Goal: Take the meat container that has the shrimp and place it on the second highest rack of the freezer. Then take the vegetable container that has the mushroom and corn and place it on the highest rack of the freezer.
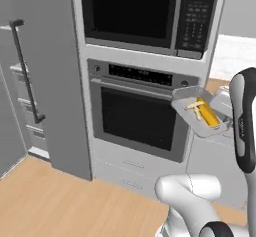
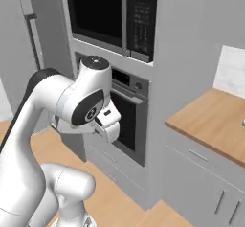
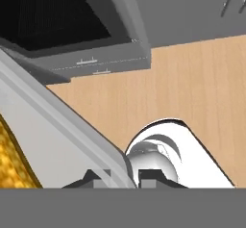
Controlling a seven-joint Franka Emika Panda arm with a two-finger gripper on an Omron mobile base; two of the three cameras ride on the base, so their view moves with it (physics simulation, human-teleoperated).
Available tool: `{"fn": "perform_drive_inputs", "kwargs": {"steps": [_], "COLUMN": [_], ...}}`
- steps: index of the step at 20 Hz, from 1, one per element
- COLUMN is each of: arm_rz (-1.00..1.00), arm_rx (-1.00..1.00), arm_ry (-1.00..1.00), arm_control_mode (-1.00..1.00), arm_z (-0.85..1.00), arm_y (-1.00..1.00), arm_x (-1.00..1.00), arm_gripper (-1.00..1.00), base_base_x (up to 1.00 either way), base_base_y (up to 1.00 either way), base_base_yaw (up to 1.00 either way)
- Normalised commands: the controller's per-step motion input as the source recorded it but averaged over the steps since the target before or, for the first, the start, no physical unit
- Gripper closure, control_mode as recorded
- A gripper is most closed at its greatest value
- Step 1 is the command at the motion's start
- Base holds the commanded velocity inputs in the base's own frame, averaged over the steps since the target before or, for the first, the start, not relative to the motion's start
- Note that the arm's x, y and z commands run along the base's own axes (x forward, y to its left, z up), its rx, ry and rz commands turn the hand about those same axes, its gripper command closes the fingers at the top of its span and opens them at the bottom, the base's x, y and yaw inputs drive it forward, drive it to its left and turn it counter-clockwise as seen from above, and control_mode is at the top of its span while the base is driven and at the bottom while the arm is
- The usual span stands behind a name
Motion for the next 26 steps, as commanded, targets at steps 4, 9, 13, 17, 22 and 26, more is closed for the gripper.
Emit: {"fn": "perform_drive_inputs", "kwargs": {"steps": [4,9,13,17,22,26], "arm_rz": [0.00,0.00,0.00,0.00,0.00,0.00], "arm_rx": [0.00,0.00,0.00,0.00,0.00,0.00], "arm_ry": [0.00,0.00,0.00,0.00,0.00,0.00], "arm_control_mode": [1.00,1.00,1.00,1.00,1.00,1.00], "arm_z": [0.00,0.00,0.00,0.00,0.00,0.00], "arm_y": [0.00,0.00,0.00,0.00,0.00,0.00], "arm_x": [0.00,0.00,0.00,0.00,0.00,0.00], "arm_gripper": [1.00,1.00,1.00,1.00,1.00,1.00], "base_base_x": [0.03,0.59,0.97,1.00,1.00,1.00], "base_base_y": [0.62,0.70,0.83,0.95,1.00,1.00], "base_base_yaw": [0.74,0.55,0.37,0.02,-0.29,-0.31]}}
